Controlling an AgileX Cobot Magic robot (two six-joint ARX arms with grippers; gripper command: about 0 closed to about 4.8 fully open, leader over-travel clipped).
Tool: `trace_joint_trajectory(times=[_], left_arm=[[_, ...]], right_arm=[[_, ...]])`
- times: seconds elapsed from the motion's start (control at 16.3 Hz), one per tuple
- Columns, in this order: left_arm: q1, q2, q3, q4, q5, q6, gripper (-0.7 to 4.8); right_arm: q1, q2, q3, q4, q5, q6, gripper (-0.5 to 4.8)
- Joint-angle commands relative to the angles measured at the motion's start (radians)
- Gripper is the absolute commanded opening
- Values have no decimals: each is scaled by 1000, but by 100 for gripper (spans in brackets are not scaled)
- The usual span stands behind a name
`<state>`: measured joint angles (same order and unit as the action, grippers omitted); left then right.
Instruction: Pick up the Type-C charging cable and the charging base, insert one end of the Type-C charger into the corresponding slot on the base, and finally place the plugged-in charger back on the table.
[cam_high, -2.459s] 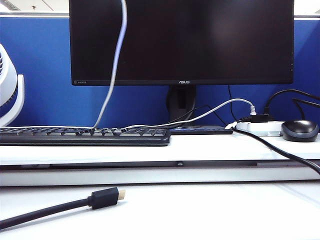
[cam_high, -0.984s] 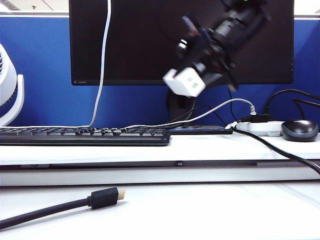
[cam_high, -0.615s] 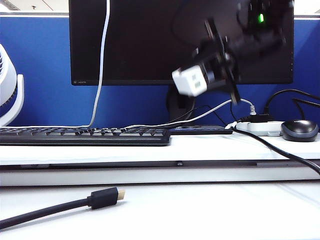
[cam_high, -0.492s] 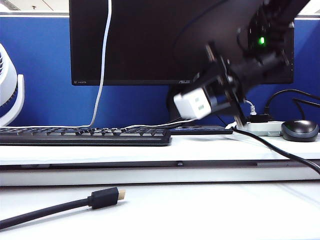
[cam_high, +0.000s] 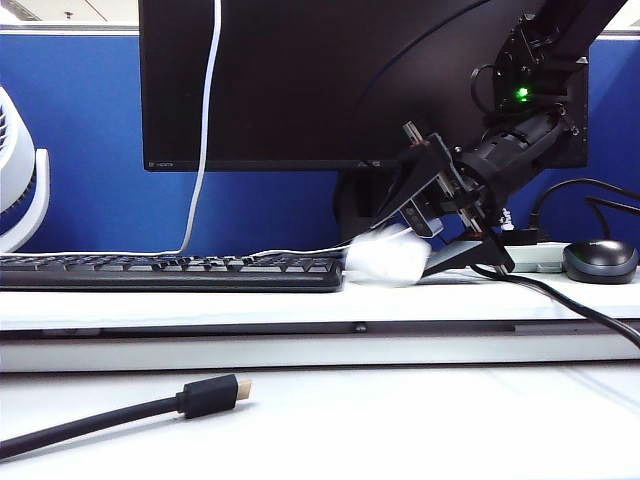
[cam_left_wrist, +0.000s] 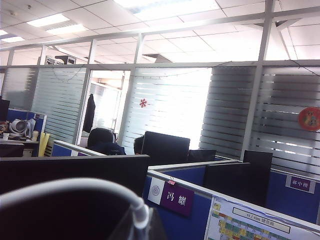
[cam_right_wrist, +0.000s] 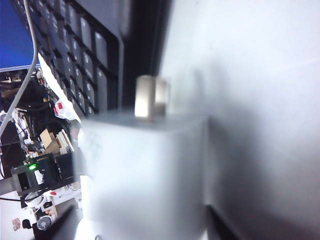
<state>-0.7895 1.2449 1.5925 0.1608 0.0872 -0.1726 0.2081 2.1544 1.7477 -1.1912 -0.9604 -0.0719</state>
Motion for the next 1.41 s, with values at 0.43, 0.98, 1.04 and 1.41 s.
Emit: trace_joint_trajectory(times=[0.43,0.98,1.04,1.41], left_arm=[[0,-5,3,2,2,3,-5],[-1,-12,3,10,3,0,-5],[-1,-16,3,9,3,0,-5],[-1,-24,3,9,3,-26,-5]], right_arm=[[52,-158,3,66,252,16,436],[485,-189,3,147,1161,214,329],[482,-187,3,145,1173,230,324],[450,-139,3,-2,1220,254,404]])
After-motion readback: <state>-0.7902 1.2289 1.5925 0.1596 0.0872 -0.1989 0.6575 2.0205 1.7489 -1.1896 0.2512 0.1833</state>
